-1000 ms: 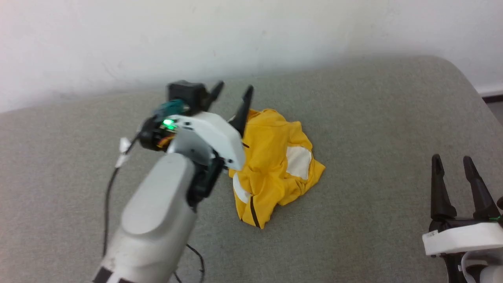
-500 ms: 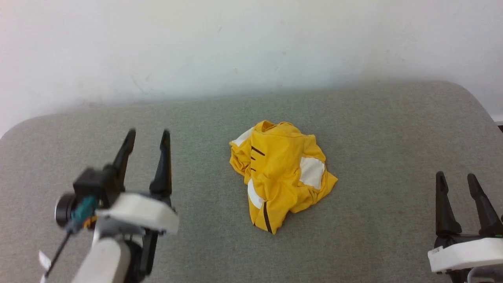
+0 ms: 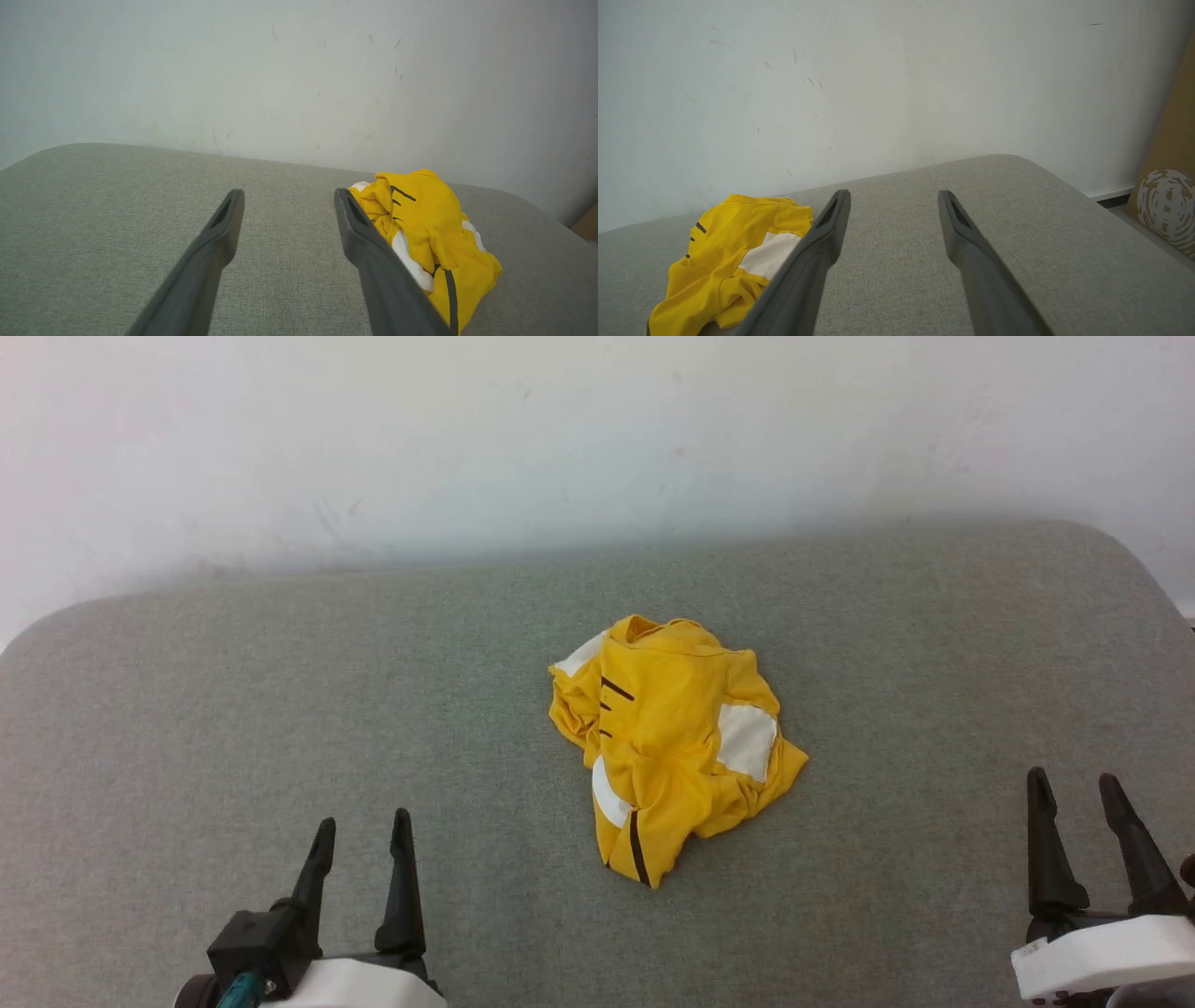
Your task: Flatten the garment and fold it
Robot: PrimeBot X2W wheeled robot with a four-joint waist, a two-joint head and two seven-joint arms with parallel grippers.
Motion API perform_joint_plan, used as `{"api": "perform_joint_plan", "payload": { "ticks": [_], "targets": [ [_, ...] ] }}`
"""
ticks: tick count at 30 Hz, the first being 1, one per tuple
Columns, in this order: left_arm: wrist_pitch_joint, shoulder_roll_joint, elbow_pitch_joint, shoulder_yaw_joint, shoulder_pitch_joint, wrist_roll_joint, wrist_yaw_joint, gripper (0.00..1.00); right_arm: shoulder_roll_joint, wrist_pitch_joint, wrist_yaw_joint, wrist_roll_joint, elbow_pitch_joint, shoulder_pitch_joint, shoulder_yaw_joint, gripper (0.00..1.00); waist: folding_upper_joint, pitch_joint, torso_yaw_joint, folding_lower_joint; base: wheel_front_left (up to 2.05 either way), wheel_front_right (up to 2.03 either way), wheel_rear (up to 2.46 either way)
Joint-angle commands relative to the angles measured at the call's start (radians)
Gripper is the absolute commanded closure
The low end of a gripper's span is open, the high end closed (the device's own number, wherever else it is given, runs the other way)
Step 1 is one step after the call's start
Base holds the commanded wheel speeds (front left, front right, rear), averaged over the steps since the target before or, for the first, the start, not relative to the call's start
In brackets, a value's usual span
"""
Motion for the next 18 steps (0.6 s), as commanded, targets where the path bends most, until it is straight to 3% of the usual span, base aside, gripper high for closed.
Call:
{"api": "perform_joint_plan", "payload": {
  "ticks": [1, 6, 10, 18],
  "targets": [
    [-0.010, -0.001, 0.004, 0.010, 0.009, 0.005, 0.005, 0.00, 0.003, 0.004, -0.001, 0.012, 0.008, 0.008, 0.001, 0.00, 0.0000, 0.004, 0.005, 0.0001, 0.00, 0.00, 0.00],
    [-0.019, 0.000, 0.003, 0.018, -0.003, 0.019, 0.001, 0.00, 0.003, 0.033, -0.001, 0.039, 0.013, -0.018, 0.011, 0.00, 0.0000, 0.019, 0.018, 0.0001, 0.00, 0.00, 0.00],
    [-0.021, -0.007, 0.001, 0.013, -0.027, 0.028, -0.003, 0.00, 0.001, 0.121, -0.001, 0.015, -0.004, -0.084, 0.040, 0.00, 0.0000, 0.049, 0.033, 0.0001, 0.00, 0.00, 0.00],
    [-0.024, -0.036, 0.007, -0.004, -0.078, 0.035, -0.011, 0.00, -0.147, 0.392, -0.001, 0.093, 0.005, -0.287, 0.124, 0.00, 0.0000, 0.140, 0.079, 0.0001, 0.00, 0.00, 0.00]
  ]
}}
